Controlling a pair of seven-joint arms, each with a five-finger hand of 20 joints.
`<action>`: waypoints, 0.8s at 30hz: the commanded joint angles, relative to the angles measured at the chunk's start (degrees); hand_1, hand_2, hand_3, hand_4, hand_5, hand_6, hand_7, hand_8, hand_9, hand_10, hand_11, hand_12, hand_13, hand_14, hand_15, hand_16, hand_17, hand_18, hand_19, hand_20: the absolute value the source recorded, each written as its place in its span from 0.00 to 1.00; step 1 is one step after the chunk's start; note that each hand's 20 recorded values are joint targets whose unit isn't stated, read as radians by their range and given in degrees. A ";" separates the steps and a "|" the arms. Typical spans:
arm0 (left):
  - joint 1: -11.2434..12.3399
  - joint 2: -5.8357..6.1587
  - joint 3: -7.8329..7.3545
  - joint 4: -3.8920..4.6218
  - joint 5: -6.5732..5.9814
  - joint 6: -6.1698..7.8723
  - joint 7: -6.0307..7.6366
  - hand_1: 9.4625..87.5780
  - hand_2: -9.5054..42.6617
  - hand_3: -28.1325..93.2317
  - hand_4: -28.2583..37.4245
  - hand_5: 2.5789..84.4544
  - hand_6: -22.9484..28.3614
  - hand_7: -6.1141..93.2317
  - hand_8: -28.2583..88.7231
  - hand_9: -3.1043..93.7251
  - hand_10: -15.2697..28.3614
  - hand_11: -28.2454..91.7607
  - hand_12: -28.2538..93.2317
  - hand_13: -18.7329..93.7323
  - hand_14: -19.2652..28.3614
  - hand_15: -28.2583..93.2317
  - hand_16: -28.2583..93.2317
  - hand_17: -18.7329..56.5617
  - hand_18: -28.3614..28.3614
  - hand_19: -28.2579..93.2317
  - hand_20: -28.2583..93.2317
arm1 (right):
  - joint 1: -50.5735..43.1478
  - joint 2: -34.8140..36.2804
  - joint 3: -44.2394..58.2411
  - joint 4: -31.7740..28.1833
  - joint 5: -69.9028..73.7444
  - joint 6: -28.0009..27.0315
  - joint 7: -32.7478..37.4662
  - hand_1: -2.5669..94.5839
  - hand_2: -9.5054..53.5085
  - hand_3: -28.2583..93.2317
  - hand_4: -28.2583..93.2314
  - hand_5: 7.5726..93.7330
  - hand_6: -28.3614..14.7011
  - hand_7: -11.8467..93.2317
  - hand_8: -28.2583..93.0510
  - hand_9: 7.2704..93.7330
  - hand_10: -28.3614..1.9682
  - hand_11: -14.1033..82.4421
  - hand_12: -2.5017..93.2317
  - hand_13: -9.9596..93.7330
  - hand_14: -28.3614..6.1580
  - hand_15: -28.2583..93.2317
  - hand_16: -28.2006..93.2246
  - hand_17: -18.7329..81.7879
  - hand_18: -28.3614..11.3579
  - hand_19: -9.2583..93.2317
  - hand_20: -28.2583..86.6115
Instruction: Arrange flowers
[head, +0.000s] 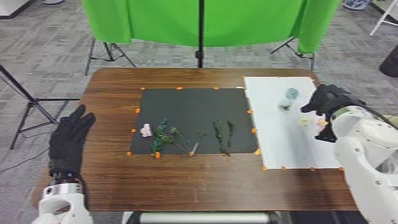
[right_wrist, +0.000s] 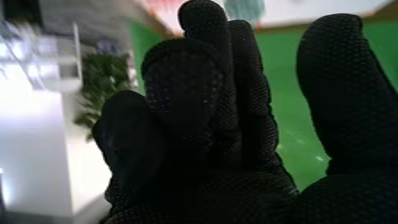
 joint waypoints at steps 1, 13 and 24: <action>0.71 -0.67 0.22 0.04 0.26 -0.32 -0.64 0.09 0.32 0.78 0.00 0.51 0.56 0.11 0.19 0.49 0.66 0.35 0.32 0.46 0.70 0.31 0.24 0.35 0.67 0.25 0.39 | -1.20 -1.37 -1.43 2.50 -2.64 1.95 1.43 0.44 0.00 0.72 0.14 0.71 0.71 0.25 0.17 0.85 0.50 0.34 0.25 0.97 0.73 0.67 0.50 0.81 0.45 1.00 0.67; 0.52 -1.02 0.43 0.23 0.45 -0.66 -1.00 0.11 0.30 0.78 0.00 0.51 0.56 0.11 0.19 0.49 0.66 0.35 0.32 0.46 0.71 0.31 0.24 0.35 0.67 0.25 0.39 | -4.72 -3.96 -1.25 6.67 -3.39 7.24 0.40 0.49 0.00 0.72 0.13 0.70 0.71 0.25 0.17 0.86 0.52 0.35 0.25 0.98 0.76 0.67 0.51 0.83 0.48 1.00 0.67; 1.23 -1.50 0.19 -0.11 0.27 -0.50 -0.63 0.13 0.28 0.79 0.00 0.51 0.56 0.11 0.19 0.49 0.66 0.35 0.32 0.46 0.70 0.31 0.24 0.35 0.67 0.25 0.39 | -6.22 -3.27 -3.66 8.12 -5.96 18.15 -2.10 0.83 0.00 0.32 0.33 0.85 0.66 0.28 0.35 1.00 0.67 0.28 0.42 1.00 0.80 0.71 0.48 0.86 0.50 1.00 0.70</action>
